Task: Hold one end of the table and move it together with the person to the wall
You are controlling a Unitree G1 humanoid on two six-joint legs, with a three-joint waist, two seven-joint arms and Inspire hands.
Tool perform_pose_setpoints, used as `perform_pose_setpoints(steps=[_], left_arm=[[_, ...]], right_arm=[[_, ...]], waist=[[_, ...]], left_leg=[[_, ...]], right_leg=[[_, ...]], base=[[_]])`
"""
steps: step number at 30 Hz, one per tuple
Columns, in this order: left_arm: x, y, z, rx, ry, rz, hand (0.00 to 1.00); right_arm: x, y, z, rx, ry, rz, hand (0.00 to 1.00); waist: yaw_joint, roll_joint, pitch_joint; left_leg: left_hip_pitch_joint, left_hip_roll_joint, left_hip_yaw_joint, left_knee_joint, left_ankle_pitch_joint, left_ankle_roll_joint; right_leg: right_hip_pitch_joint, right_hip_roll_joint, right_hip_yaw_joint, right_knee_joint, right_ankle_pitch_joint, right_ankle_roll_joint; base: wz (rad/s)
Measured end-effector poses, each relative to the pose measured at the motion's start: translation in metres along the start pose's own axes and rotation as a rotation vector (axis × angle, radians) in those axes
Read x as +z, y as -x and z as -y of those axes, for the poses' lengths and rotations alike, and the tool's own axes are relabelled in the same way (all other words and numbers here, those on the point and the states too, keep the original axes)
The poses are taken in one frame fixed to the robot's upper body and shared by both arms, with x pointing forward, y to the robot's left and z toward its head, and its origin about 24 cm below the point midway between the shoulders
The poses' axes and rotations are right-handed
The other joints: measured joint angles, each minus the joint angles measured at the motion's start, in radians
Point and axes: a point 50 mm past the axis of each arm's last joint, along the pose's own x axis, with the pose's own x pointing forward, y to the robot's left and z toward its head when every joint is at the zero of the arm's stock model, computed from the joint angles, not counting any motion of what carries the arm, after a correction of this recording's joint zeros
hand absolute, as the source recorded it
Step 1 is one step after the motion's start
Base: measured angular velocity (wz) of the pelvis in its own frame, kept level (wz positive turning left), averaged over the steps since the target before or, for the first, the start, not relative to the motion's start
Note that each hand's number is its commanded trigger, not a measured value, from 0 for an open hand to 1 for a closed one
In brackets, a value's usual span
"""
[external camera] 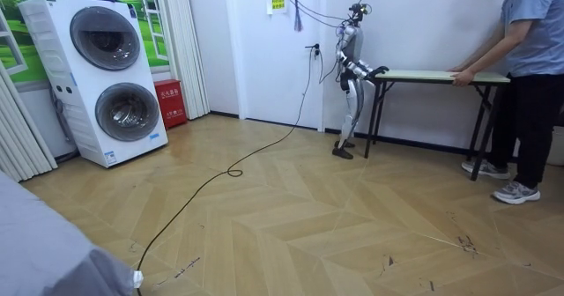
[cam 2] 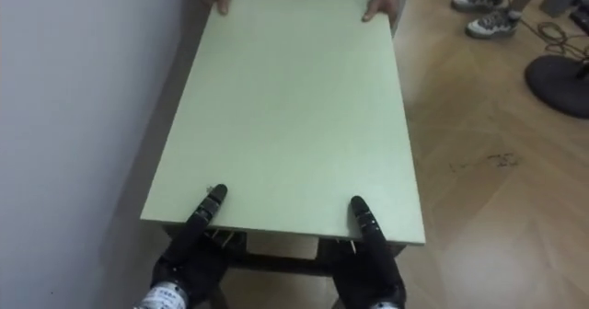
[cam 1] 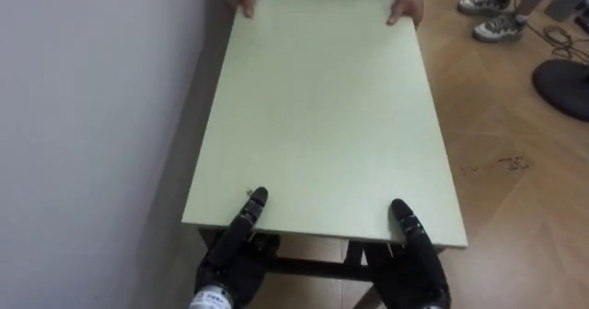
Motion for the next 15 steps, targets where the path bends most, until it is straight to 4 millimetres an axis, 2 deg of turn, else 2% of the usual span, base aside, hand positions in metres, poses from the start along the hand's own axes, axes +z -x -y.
perform_pose_setpoints(steps=[1,2,4,7,8,10,11,12,15], left_arm=[[0.0,0.002,-0.003,0.005,0.006,-0.001,1.0],[0.0,0.003,-0.005,0.001,0.008,-0.001,1.0],[0.002,0.004,-0.009,0.003,0.015,0.008,1.0],[0.005,0.006,-0.015,0.003,0.02,0.022,1.0],[0.005,0.006,-0.016,0.001,0.021,0.022,1.0],[0.006,0.008,-0.019,-0.001,0.021,0.027,1.0],[0.007,0.009,-0.021,0.0,0.018,0.026,1.0],[0.007,0.009,-0.022,0.001,0.017,0.026,1.0],[0.01,0.01,-0.027,0.005,0.011,0.031,1.0]], right_arm=[[-0.002,0.0,0.002,-0.004,0.003,-0.008,1.0],[-0.004,0.0,0.001,-0.001,0.005,-0.017,1.0],[-0.006,-0.002,0.0,0.005,0.019,-0.03,1.0],[-0.011,-0.003,0.0,0.013,0.038,-0.049,1.0],[-0.011,-0.003,0.001,0.014,0.039,-0.051,1.0],[-0.014,-0.004,0.002,0.024,0.04,-0.063,1.0],[-0.016,-0.004,0.003,0.024,0.041,-0.069,1.0],[-0.016,-0.004,0.003,0.023,0.04,-0.072,1.0],[-0.021,-0.004,0.003,0.021,0.035,-0.083,1.0]], waist=[[-0.001,-0.004,-0.0021],[-0.001,-0.012,-0.0024],[0.002,-0.013,-0.0025],[0.001,-0.012,-0.0015],[0.0,-0.012,-0.0015],[-0.002,-0.011,-0.0018],[-0.002,-0.01,-0.0014],[-0.002,-0.01,-0.0014],[-0.003,-0.011,-0.0013]], left_leg=[[0.015,-0.007,0.005,-0.026,0.012,-0.012],[0.023,-0.012,0.012,-0.037,0.014,-0.013],[0.03,-0.014,0.016,-0.045,0.018,-0.021],[0.045,-0.014,0.011,-0.085,0.034,-0.058],[0.049,-0.014,0.01,-0.094,0.038,-0.063],[0.059,-0.013,0.01,-0.12,0.053,-0.051],[0.066,-0.012,0.009,-0.129,0.063,-0.034],[0.069,-0.012,0.009,-0.132,0.065,-0.029],[0.083,-0.013,0.009,-0.161,0.087,0.01]], right_leg=[[0.012,-0.001,-0.011,-0.014,0.013,-0.011],[0.022,0.0,-0.012,-0.032,0.043,-0.021],[0.033,0.007,-0.012,-0.061,0.053,-0.01],[0.052,0.028,-0.012,-0.11,0.069,-0.015],[0.055,0.033,-0.012,-0.116,0.073,-0.018],[0.062,0.043,-0.013,-0.129,0.077,-0.022],[0.068,0.048,-0.014,-0.13,0.077,-0.022],[0.071,0.05,-0.013,-0.132,0.077,-0.022],[0.08,0.055,-0.022,-0.141,0.078,-0.024]], base=[[-0.15],[-0.14],[-0.21],[-0.12],[-0.04],[-0.02],[0.0],[0.0],[0.03]])
